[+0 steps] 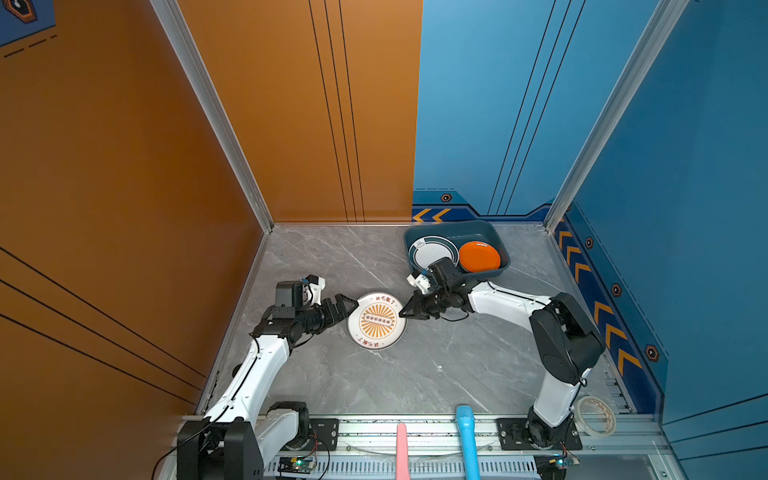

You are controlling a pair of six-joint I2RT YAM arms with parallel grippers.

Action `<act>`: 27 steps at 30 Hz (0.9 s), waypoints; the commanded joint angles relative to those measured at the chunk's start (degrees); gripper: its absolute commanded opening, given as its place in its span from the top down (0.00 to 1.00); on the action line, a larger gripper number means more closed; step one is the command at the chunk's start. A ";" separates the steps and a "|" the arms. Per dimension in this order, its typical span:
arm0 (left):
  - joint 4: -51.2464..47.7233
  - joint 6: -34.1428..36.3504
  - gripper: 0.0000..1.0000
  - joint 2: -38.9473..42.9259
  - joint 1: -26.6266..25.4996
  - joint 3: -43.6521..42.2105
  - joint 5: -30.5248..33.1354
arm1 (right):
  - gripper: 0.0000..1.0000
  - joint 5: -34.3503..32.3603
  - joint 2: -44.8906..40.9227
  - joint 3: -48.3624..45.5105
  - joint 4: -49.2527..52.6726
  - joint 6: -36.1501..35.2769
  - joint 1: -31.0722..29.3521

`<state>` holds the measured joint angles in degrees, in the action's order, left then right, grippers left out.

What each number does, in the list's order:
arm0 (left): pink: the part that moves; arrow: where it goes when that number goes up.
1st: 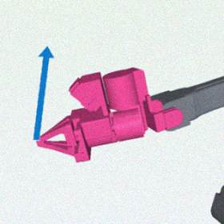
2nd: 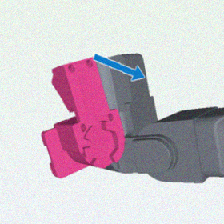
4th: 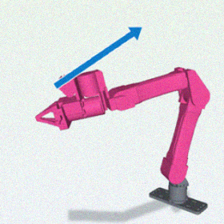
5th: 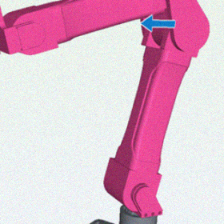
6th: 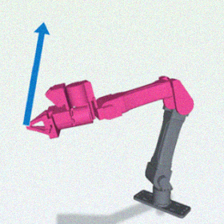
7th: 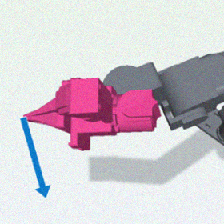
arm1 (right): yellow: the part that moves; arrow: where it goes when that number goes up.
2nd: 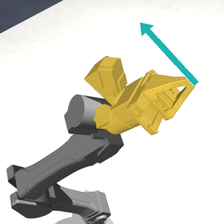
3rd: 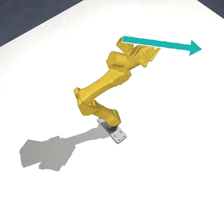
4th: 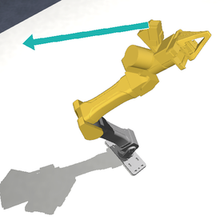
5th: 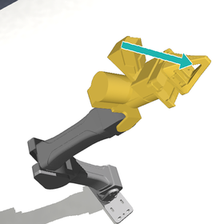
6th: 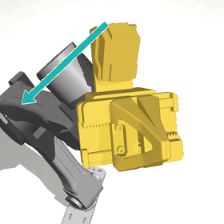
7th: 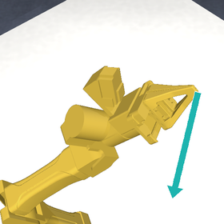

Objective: Place the plates into the plastic bin on the countertop
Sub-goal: 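Grasp the sunburst plate edge with the right gripper and drag it toward the bin, then tilt the sunburst plate up with the right gripper while the left grasps its rim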

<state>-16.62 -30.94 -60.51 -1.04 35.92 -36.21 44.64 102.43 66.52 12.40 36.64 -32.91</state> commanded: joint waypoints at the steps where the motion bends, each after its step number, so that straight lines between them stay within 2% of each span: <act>1: 4.10 -1.36 0.01 0.79 -1.56 -1.88 1.84 | 1.00 1.95 -3.93 0.01 3.91 -2.71 2.54; 5: 8.85 -2.94 0.00 0.24 -3.05 -3.02 0.96 | 1.00 3.15 -6.25 0.02 3.94 -2.54 4.77; 9: 16.09 -6.65 0.06 -0.70 -4.56 -4.09 -1.85 | 1.00 3.76 -7.24 -0.36 3.51 -2.22 5.39; 25: 29.43 -13.01 0.65 -8.00 -8.62 -4.06 -6.82 | 1.00 6.84 -8.78 -3.62 -5.56 2.44 6.04; 27: 30.79 -13.78 0.68 -8.61 -8.92 -4.13 -7.54 | 1.00 7.07 -8.70 -3.60 -5.76 2.40 6.01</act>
<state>10.22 -43.51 -68.40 -9.08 32.23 -40.10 48.56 96.01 63.22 10.76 37.98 -26.70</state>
